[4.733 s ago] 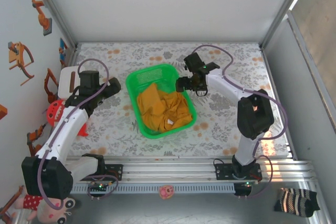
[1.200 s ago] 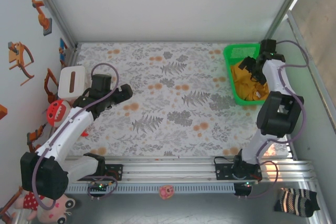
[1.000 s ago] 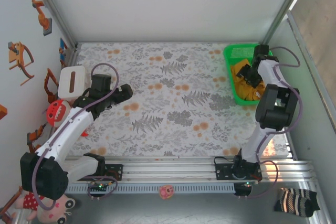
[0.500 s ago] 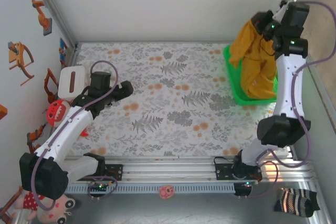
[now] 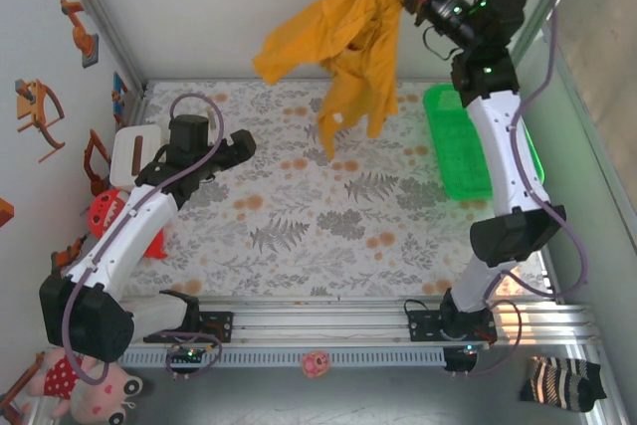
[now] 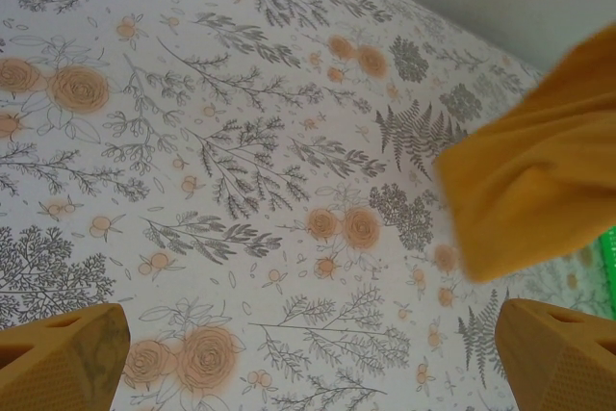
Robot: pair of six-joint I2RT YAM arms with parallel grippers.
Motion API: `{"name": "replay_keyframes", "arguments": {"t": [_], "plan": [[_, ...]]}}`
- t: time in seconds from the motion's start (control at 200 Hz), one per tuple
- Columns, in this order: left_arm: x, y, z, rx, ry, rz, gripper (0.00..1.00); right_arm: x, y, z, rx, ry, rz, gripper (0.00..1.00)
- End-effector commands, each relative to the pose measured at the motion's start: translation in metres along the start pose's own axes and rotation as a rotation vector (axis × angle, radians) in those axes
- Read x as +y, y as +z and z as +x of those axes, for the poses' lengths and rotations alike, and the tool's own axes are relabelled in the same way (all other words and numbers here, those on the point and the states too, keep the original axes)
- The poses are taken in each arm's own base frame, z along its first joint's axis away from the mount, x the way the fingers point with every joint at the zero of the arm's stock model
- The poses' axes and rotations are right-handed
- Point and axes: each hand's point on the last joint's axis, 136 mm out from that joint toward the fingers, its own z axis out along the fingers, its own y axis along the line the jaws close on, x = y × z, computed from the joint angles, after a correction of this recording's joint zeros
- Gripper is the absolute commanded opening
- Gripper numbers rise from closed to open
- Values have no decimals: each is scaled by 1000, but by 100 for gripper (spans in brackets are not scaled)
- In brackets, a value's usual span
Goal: Fold the inside-out t-shirt
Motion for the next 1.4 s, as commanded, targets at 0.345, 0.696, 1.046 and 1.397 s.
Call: {"name": "replay_keyframes", "arguments": {"t": [0.345,0.696,1.046,1.397], "plan": [[31,-11,1,0,33,-142,97,-336,-128,179,358,41,968,47],[83,-7,-6,17,-118,-290,97,-320,-80,320,836,-295,1071,58],[104,-12,-27,-19,-190,-308,97,-351,-11,385,885,-513,1214,77],[105,-9,-20,-3,-228,-285,97,-386,17,387,735,-500,1245,63]]}}
